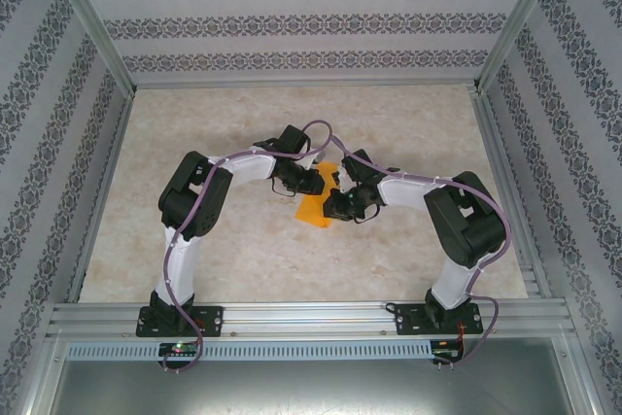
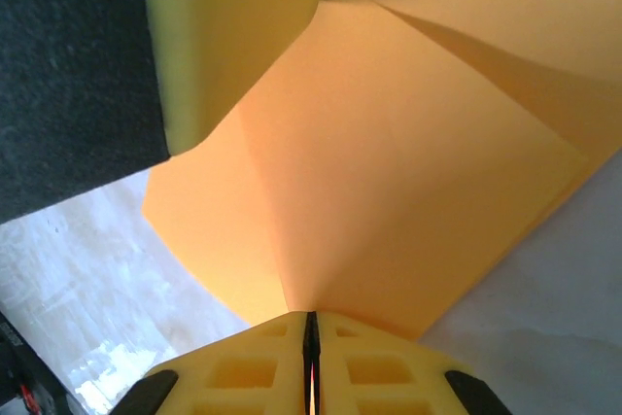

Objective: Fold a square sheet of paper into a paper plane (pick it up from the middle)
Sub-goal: Fold the triangle a second time at the center of the table.

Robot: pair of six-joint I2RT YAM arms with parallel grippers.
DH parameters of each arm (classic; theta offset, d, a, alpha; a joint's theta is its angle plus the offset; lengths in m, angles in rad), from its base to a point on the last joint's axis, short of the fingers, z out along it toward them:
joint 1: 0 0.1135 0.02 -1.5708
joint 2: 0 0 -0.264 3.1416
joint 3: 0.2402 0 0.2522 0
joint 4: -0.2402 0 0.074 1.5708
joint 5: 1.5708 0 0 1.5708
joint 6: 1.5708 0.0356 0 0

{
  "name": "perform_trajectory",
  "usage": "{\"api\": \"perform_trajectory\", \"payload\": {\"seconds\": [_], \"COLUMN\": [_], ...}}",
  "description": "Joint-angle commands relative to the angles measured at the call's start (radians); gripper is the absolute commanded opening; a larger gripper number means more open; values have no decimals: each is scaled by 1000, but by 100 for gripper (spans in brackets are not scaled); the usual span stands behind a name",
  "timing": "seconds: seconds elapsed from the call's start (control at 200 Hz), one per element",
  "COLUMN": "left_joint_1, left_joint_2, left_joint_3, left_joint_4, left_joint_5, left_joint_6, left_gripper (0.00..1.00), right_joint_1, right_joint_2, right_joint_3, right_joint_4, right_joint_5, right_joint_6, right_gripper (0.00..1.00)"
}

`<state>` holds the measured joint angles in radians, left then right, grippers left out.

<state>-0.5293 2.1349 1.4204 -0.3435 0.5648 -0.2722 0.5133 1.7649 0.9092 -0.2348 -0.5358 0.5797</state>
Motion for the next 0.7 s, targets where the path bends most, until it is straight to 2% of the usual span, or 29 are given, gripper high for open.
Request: {"api": "perform_trajectory", "payload": {"seconds": [0.0, 0.255, 0.45, 0.694], "left_joint_1": [-15, -15, -15, -15], "left_joint_2": [141, 151, 152, 152], "left_joint_3": [-66, -51, -44, -39], "left_joint_4": [-125, -137, -141, -143], "left_joint_5": [-145, -149, -147, -143], "left_joint_6": [25, 35, 37, 37], "left_gripper": [22, 22, 22, 22], "right_joint_1": [14, 30, 29, 24], "right_joint_2": [22, 1, -70, -6], "right_joint_3": [0, 18, 28, 31], "right_joint_4": [-33, -70, -6, 86], "right_joint_5": [31, 55, 21, -25], "right_joint_6": [-34, -42, 7, 46], "right_gripper": [11, 11, 11, 11]}}
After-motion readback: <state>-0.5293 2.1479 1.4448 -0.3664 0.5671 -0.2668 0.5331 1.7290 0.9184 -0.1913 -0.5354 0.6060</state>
